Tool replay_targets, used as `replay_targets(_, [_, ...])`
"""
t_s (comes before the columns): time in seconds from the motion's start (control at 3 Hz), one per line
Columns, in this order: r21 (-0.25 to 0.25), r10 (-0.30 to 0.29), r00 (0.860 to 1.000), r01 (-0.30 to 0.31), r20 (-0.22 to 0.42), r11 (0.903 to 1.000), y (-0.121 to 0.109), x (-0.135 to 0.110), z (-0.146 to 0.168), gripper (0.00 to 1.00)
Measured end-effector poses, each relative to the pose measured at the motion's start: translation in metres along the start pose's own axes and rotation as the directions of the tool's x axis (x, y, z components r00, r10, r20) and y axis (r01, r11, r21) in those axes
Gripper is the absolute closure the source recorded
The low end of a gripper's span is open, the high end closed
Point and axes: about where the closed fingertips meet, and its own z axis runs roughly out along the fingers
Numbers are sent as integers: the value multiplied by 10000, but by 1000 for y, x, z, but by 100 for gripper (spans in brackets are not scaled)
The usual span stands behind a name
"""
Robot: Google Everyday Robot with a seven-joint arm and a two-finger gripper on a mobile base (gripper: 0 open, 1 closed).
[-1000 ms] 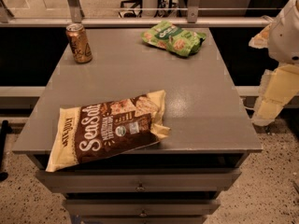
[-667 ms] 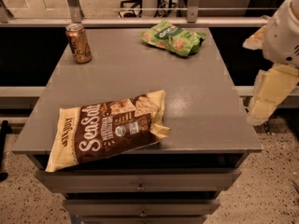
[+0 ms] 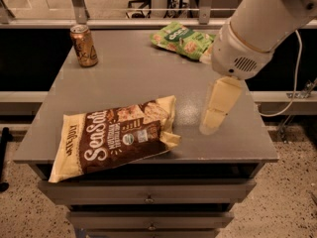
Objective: Pick brown chip bag
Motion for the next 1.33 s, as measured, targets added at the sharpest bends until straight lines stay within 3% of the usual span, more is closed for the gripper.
replay_targets(0.67, [-1456,150,9983,-67,556,9893,30,-59,69,0])
replay_targets(1.0, [-1782,170,9951,6,973,9840,42,-80,90,0])
replay_targets(1.33, [-1931,215,9917,35,1270,9812,49,-98,106,17])
